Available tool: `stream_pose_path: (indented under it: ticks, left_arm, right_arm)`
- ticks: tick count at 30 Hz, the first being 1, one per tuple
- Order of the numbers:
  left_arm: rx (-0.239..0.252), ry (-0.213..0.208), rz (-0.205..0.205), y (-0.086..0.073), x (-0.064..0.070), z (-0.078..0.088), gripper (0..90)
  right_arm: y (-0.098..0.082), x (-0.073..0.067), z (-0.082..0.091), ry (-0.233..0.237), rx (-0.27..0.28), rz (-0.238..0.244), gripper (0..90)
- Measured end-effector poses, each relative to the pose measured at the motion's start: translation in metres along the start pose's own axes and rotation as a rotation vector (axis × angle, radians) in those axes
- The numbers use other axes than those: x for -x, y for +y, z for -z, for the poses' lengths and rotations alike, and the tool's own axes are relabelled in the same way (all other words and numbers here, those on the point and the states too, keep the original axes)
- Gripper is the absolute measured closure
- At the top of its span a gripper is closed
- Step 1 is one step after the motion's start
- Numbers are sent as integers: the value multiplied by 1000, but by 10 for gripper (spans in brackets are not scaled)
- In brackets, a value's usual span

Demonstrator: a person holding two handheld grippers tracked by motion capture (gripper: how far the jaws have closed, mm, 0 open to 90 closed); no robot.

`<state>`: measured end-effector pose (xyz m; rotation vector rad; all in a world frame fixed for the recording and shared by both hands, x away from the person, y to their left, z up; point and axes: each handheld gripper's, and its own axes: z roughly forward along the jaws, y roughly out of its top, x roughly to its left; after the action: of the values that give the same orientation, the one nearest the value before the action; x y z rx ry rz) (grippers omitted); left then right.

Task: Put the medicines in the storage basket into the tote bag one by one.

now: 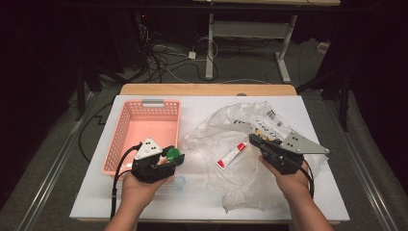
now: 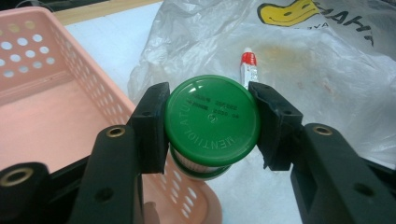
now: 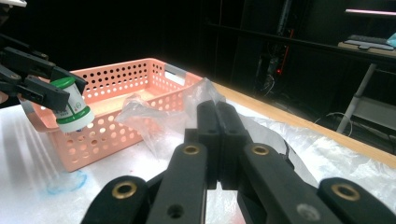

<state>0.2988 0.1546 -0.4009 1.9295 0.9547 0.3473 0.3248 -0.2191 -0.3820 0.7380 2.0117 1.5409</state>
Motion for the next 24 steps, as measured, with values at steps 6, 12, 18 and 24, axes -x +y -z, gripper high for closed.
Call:
stream_pose_path:
  ticks: [6, 12, 18, 24]
  left_arm:
    - [-3, -17, -8, 0, 5, -6, 502]
    - [-6, -36, -26, 4, 13, -12, 502]
    - [-12, -54, -52, 10, 24, -21, 502]
    - [-14, -74, -74, 15, 34, -34, 502]
  right_arm:
    - [0, 0, 0, 1, 2, -2, 900]
    - [0, 0, 0, 0, 4, 1, 900]
    - [0, 0, 0, 2, 1, -5, 900]
    - [0, -1, -1, 5, 2, -5, 900]
